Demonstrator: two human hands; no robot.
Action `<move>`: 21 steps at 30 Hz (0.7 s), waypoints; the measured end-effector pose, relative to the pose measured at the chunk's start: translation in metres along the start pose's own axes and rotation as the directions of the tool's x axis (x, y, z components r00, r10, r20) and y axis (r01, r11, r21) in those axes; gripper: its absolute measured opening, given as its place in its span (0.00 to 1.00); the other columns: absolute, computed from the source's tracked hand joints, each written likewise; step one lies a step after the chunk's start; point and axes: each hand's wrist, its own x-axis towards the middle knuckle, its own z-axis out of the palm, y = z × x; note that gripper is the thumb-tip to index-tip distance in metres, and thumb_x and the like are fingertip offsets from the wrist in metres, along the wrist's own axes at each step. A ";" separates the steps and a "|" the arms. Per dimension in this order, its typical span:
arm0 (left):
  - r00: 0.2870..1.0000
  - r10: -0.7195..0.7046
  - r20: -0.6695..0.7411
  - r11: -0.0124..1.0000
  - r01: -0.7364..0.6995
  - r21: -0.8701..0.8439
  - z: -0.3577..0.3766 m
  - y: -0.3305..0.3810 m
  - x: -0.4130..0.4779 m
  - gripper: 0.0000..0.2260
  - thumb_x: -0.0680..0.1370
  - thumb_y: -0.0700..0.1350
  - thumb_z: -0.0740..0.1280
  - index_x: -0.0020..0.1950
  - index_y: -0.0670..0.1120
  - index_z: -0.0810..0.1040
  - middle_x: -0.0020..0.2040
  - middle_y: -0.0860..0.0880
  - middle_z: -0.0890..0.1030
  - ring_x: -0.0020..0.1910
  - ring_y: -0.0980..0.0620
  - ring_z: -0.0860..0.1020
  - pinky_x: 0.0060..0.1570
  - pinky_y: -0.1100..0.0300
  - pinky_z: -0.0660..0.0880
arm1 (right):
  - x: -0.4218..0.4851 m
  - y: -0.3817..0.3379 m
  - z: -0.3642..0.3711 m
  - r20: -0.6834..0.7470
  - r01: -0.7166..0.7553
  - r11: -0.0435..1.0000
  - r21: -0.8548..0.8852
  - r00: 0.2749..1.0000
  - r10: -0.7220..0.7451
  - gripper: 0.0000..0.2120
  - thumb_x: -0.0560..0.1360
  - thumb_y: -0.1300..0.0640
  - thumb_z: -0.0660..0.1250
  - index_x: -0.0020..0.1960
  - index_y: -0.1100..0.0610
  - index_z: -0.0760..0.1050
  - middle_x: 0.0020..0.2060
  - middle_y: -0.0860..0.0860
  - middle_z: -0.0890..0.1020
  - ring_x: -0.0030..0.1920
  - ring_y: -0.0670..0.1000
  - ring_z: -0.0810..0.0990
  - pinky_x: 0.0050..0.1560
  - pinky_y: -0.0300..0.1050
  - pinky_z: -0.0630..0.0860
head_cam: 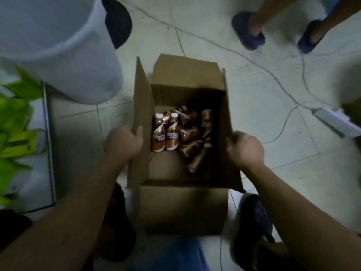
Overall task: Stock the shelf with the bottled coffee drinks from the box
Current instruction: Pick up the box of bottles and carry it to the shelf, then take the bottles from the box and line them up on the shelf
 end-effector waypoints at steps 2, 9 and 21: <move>1.000 0.021 0.020 0.992 -0.023 0.123 -0.008 0.001 0.008 0.20 0.79 0.58 0.58 0.48 0.41 0.77 0.45 0.40 0.80 0.44 0.41 0.79 0.40 0.54 0.73 | 0.007 -0.005 0.000 0.018 0.025 0.999 -0.025 1.000 -0.025 0.14 0.77 0.51 0.59 0.52 0.58 0.79 0.48 0.59 0.83 0.50 0.62 0.81 0.42 0.45 0.70; 0.986 0.169 -0.007 0.963 -0.164 0.212 -0.078 -0.007 -0.094 0.22 0.76 0.56 0.65 0.64 0.45 0.72 0.63 0.43 0.75 0.62 0.41 0.74 0.56 0.49 0.74 | -0.092 -0.003 -0.057 0.063 0.044 0.999 0.011 0.997 -0.044 0.40 0.72 0.41 0.67 0.77 0.54 0.54 0.69 0.61 0.68 0.68 0.63 0.69 0.65 0.58 0.68; 0.871 0.491 -0.001 0.870 -0.491 0.046 -0.116 0.015 -0.221 0.19 0.76 0.54 0.67 0.65 0.48 0.74 0.60 0.47 0.78 0.51 0.50 0.76 0.48 0.57 0.74 | -0.216 -0.013 -0.089 0.015 0.248 0.957 0.148 0.968 -0.252 0.36 0.72 0.42 0.69 0.75 0.48 0.60 0.69 0.55 0.71 0.66 0.56 0.73 0.64 0.53 0.73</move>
